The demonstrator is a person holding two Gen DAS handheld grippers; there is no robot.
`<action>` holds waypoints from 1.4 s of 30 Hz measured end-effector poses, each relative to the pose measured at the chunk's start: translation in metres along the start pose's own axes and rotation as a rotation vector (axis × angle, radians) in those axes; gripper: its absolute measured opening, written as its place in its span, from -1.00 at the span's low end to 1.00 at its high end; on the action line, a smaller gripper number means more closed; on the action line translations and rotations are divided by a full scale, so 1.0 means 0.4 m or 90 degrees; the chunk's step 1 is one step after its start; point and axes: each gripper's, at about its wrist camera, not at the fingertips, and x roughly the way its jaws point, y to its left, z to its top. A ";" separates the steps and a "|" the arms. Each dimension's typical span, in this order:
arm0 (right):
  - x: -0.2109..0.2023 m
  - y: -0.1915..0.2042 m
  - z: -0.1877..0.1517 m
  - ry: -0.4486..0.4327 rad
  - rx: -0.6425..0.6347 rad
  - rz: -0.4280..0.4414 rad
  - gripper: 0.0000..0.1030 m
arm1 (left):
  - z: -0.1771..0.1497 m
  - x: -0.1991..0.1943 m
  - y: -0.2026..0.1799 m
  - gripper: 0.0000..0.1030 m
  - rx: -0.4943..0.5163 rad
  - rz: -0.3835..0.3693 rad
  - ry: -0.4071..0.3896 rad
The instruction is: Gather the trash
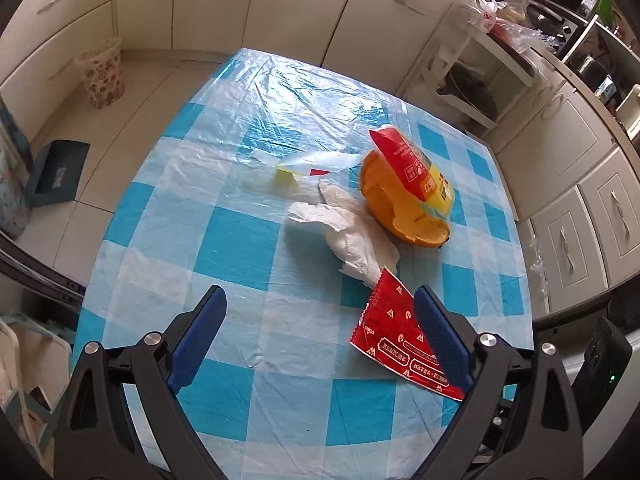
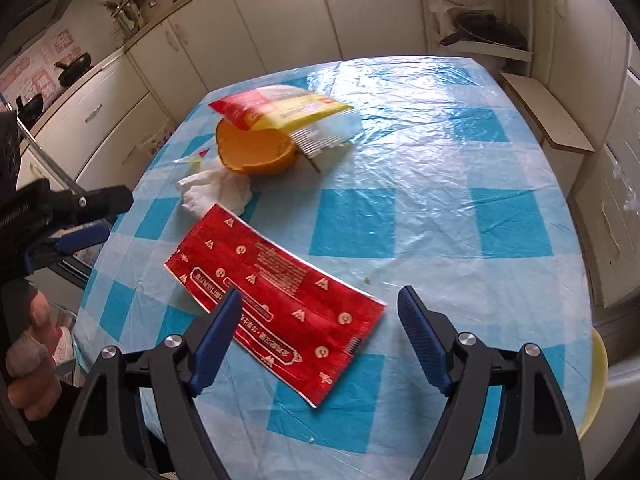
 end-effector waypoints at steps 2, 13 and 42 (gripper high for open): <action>0.019 0.019 0.000 0.010 -0.019 0.001 0.57 | -0.003 0.010 -0.010 0.76 0.010 0.006 0.005; 0.056 0.116 -0.024 -0.008 -0.200 -0.036 0.36 | 0.040 0.104 -0.050 0.76 0.012 0.038 0.033; -0.044 -0.063 -0.024 -0.010 -0.122 -0.059 -0.80 | -0.034 0.114 -0.158 -0.73 0.209 0.123 0.027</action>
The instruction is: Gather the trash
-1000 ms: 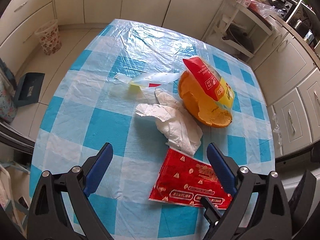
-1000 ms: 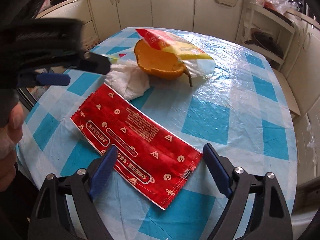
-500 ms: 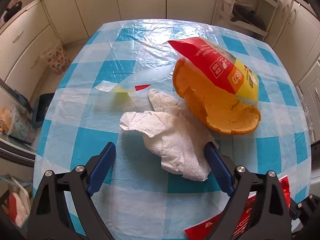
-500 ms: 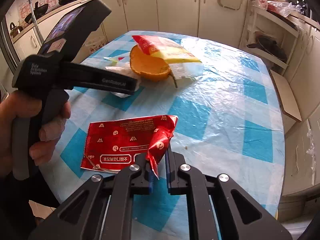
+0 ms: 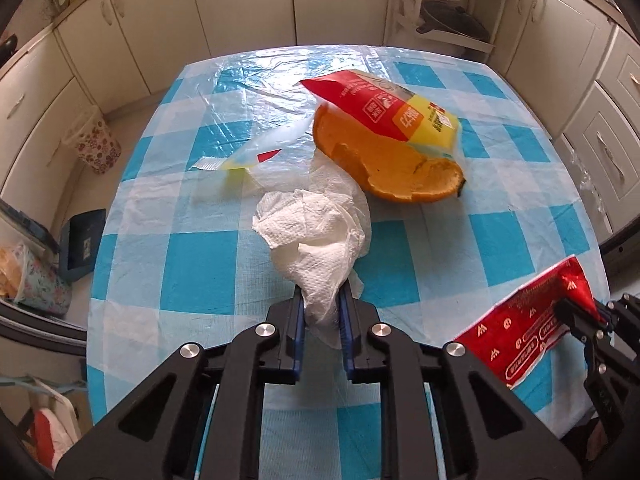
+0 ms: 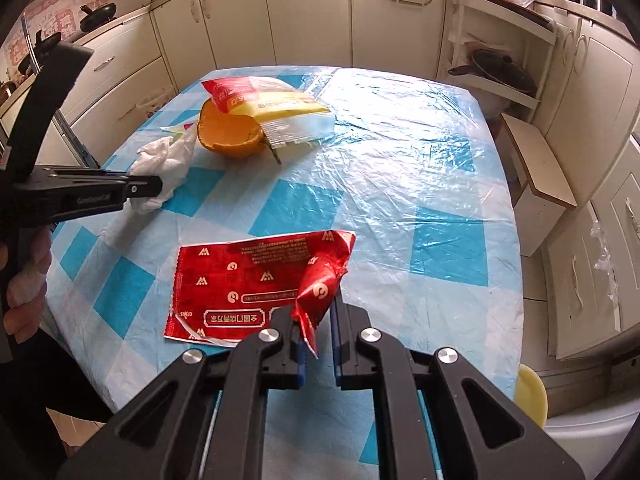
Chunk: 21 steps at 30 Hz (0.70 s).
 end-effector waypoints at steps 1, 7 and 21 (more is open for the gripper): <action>0.001 0.000 -0.001 0.001 0.000 -0.002 -0.80 | -0.006 -0.007 -0.012 -0.73 0.017 0.005 -0.004; 0.013 -0.001 -0.009 0.008 0.010 -0.010 -0.31 | -0.031 -0.012 -0.075 -0.57 0.092 0.033 -0.007; 0.019 0.068 -0.011 -0.016 -0.050 0.016 0.70 | -0.031 -0.004 -0.094 0.08 0.119 0.067 -0.017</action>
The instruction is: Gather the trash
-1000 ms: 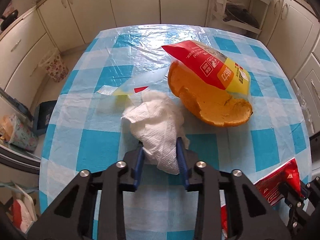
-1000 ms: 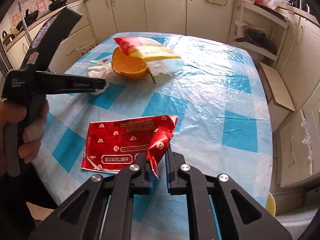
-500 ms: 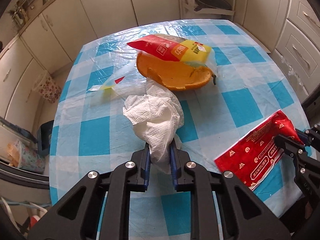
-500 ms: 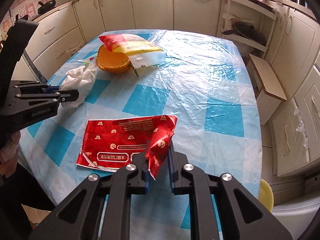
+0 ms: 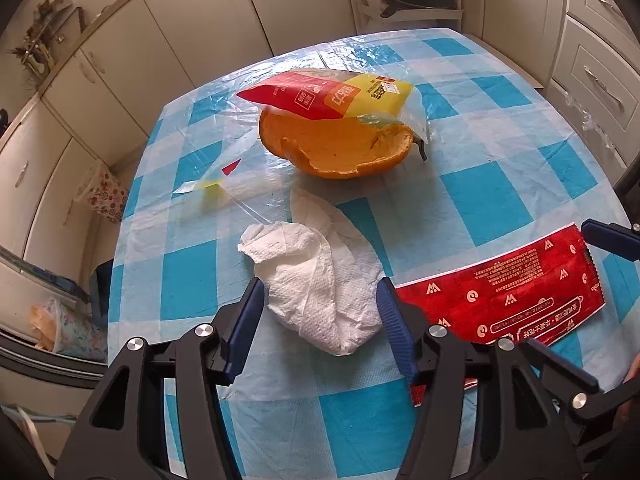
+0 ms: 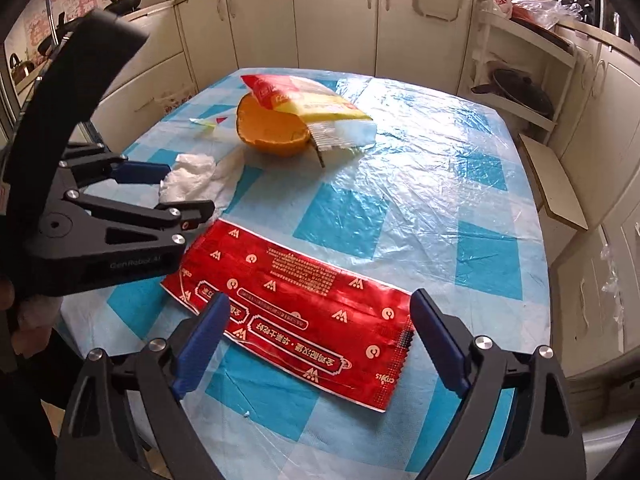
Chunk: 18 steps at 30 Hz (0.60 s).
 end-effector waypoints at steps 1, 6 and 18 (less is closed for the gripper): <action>0.011 -0.003 -0.003 0.012 0.003 0.003 0.70 | 0.001 0.002 0.000 0.08 -0.001 -0.001 0.001; 0.013 0.010 -0.003 0.002 -0.015 -0.008 0.02 | 0.005 0.005 0.002 0.08 -0.007 -0.009 0.000; -0.065 -0.078 0.004 -0.039 0.083 0.043 -0.99 | 0.001 -0.021 0.029 -0.69 -0.041 -0.046 -0.006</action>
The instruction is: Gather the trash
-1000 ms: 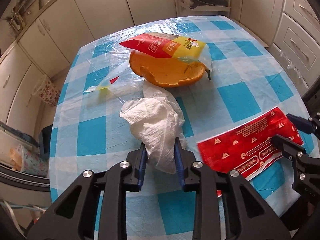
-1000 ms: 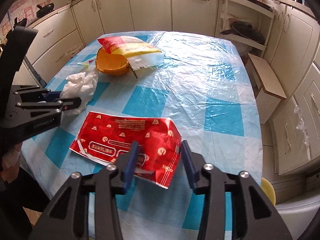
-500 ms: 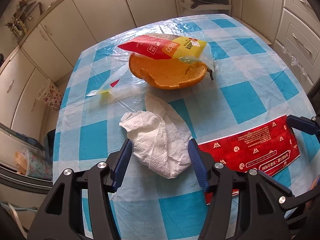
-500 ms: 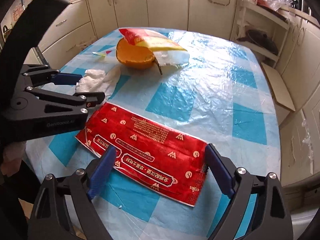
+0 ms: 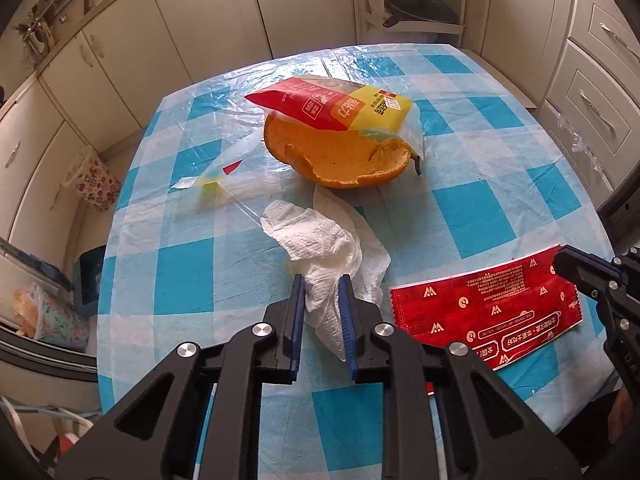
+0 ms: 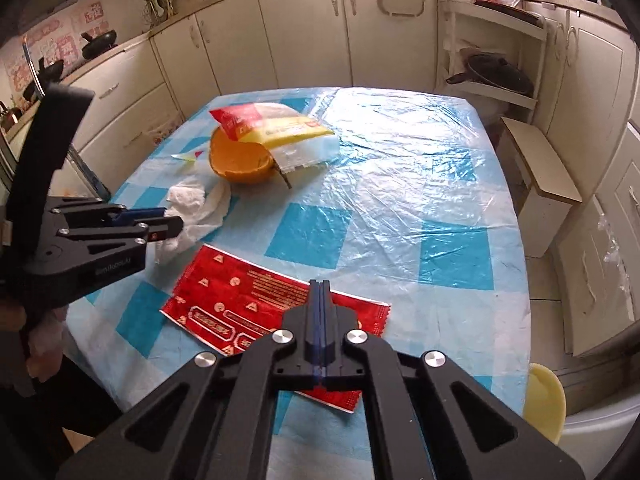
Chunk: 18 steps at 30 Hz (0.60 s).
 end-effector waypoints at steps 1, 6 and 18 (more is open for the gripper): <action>-0.007 0.004 0.001 0.002 -0.008 0.037 -0.99 | -0.002 -0.002 0.002 -0.69 -0.001 -0.002 0.000; -0.020 0.090 0.013 -0.005 -0.180 0.048 0.88 | -0.010 -0.010 0.023 -0.69 -0.025 -0.022 0.006; 0.114 0.062 0.005 0.148 -0.288 0.074 0.82 | -0.010 -0.023 0.064 -0.72 -0.054 -0.048 0.019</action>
